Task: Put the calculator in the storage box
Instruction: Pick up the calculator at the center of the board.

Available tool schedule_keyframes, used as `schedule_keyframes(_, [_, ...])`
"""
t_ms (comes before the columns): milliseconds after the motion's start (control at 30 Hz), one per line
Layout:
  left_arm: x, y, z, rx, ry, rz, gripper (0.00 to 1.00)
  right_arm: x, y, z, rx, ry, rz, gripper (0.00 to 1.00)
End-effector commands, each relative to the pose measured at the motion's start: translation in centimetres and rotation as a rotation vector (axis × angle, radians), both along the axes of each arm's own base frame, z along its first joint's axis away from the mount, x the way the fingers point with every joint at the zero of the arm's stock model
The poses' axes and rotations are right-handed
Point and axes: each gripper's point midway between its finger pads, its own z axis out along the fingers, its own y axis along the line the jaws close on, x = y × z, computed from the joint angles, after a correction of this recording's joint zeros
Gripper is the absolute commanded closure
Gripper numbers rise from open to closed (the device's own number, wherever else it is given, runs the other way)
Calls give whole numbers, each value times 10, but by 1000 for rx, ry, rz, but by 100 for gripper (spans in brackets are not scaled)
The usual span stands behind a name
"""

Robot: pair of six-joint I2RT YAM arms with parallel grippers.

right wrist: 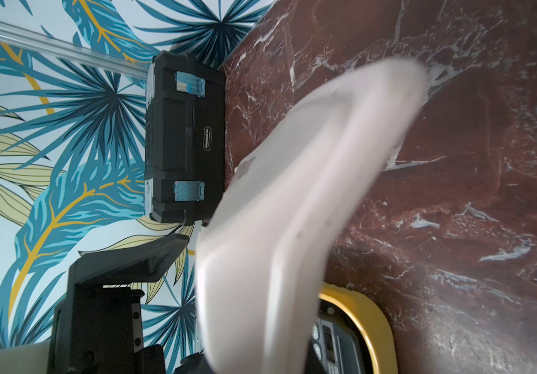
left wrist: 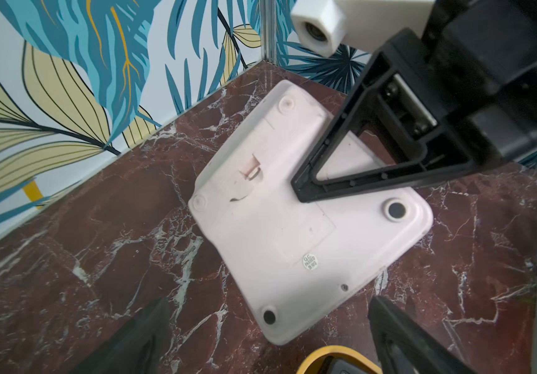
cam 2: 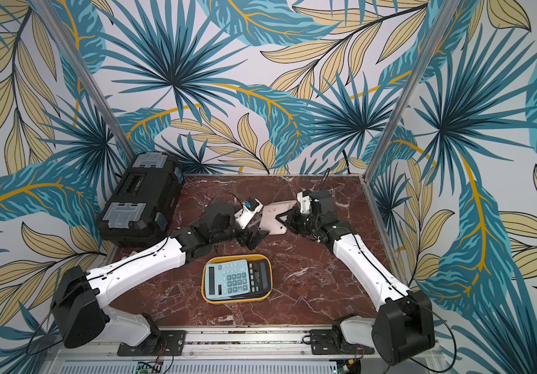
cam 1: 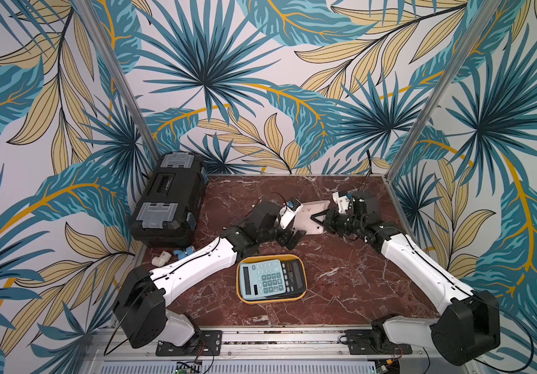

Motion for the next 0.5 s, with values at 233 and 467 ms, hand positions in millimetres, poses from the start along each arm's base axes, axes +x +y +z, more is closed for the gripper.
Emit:
schedule_keyframes(233, [-5,8,-11,264,-203,46,9,-10,17,-3,59,72,123,85])
schedule_keyframes(467, [-18,1,-18,285,-150,-28,8,-9,18,-2,56,66,130,84])
